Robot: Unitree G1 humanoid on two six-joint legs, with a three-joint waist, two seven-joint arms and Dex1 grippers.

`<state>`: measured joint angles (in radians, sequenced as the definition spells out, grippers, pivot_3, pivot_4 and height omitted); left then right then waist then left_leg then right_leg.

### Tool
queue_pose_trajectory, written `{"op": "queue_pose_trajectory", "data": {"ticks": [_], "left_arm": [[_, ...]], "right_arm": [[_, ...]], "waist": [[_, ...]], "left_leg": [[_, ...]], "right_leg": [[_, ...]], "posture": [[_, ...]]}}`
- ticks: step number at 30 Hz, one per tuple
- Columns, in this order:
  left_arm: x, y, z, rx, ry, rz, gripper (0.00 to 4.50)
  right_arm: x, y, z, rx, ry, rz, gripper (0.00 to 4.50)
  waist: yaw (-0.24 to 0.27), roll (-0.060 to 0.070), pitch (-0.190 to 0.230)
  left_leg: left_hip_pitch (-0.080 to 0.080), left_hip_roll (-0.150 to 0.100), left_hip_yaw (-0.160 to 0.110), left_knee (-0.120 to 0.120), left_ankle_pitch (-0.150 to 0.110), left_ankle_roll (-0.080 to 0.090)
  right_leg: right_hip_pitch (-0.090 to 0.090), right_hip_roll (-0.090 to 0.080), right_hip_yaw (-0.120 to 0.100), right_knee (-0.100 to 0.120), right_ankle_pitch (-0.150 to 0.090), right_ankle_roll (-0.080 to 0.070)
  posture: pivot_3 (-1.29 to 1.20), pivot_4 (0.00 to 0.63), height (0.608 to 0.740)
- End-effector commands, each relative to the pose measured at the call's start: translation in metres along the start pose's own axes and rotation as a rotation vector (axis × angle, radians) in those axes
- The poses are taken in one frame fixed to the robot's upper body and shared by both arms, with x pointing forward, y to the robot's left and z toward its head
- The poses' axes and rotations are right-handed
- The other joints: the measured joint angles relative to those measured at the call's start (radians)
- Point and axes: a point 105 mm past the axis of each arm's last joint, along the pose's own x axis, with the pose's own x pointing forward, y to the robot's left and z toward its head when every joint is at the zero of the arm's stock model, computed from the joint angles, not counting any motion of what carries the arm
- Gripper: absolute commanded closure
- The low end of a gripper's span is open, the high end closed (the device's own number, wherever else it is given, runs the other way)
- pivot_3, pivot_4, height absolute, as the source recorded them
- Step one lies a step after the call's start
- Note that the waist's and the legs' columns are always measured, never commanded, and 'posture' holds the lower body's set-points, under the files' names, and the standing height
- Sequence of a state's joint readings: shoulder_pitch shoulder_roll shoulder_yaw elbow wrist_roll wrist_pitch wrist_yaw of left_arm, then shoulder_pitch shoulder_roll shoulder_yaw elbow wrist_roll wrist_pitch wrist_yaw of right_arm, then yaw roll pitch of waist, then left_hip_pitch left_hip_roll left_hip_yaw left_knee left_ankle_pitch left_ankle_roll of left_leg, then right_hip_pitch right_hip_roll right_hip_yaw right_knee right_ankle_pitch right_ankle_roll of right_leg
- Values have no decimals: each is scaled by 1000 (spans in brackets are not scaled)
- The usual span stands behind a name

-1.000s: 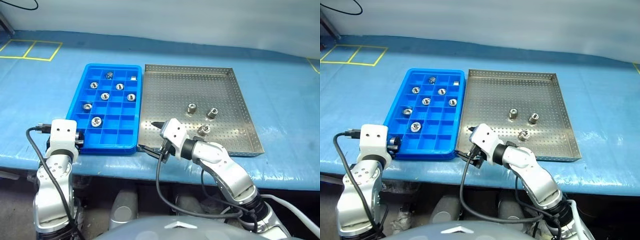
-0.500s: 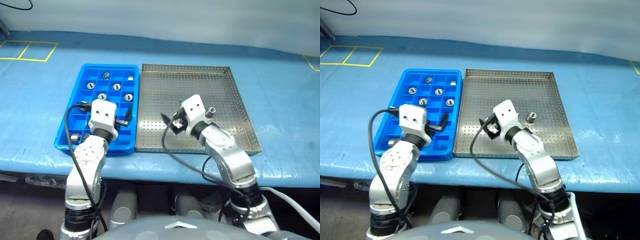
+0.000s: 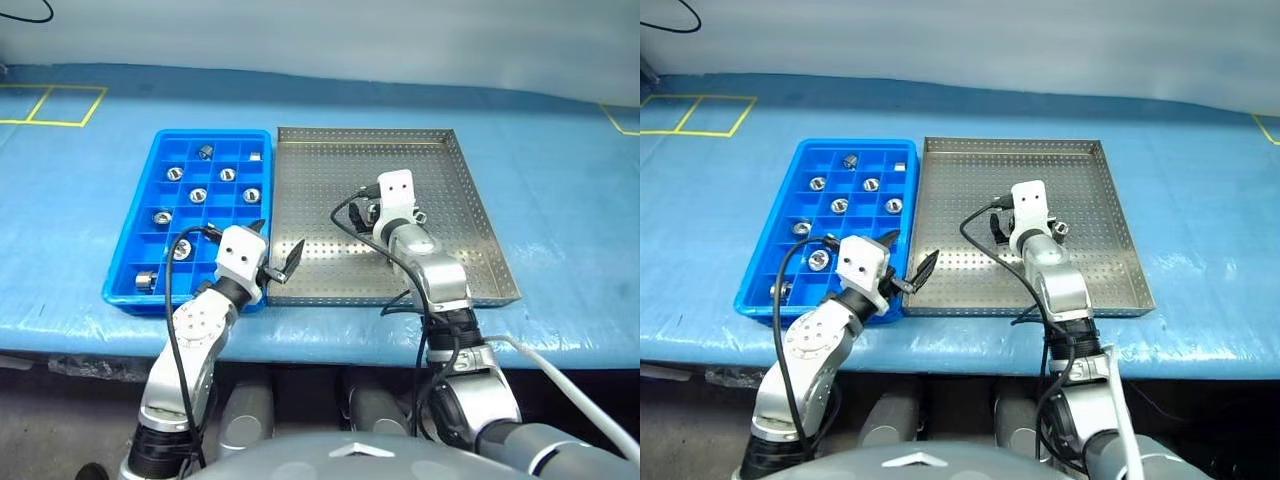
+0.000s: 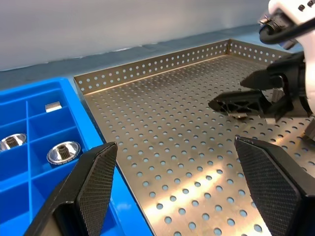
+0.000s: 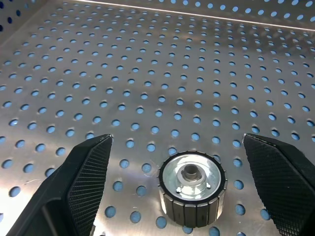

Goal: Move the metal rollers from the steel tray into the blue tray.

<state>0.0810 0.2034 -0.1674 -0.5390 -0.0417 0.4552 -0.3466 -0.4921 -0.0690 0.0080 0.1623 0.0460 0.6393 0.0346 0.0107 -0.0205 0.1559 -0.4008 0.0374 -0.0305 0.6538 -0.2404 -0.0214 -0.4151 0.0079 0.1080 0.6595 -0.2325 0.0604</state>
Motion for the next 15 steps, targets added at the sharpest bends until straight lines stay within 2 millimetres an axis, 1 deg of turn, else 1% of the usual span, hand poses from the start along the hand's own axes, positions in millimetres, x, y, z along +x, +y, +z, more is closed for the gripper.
{"op": "queue_pose_trajectory", "data": {"ticks": [1, 6, 7, 9, 15], "left_arm": [[-1, -8, 4, 19, -31, -39, 331], [-3, -9, -3, -35, -42, -5, 331], [-3, -8, -5, -45, -39, 2, 302], [-4, -8, -8, -50, -33, 10, 286], [-8, -3, -15, -77, -23, 46, 286]], "right_arm": [[2, -5, 13, 17, -46, -12, 0], [3, -4, 2, 4, -14, 2, 0], [2, -2, 1, 12, -9, 8, 183], [2, -1, 1, 18, -9, 14, 582], [2, 5, 11, 27, -30, 34, 2592]], "waist": [[0, 0, 0], [0, 1, 1], [-1, 1, 1], [-1, 2, 1], [-8, 2, 1]], "left_leg": [[0, 0, 0, 0, 0, 0], [0, 0, 0, 0, 0, 0], [0, 0, 0, 0, 0, 0], [0, 0, 0, 0, 0, 0], [0, 0, 0, 0, 0, 0]], "right_leg": [[0, 0, 0, 0, 0, 0], [0, 0, 0, 0, 0, 0], [0, 0, 0, 0, 0, 0], [0, 0, 0, 0, 0, 0], [0, 0, 0, 0, 0, 0]], "posture": [[148, 150, 740], [147, 150, 740], [148, 150, 740], [148, 150, 740], [157, 150, 740]]}}
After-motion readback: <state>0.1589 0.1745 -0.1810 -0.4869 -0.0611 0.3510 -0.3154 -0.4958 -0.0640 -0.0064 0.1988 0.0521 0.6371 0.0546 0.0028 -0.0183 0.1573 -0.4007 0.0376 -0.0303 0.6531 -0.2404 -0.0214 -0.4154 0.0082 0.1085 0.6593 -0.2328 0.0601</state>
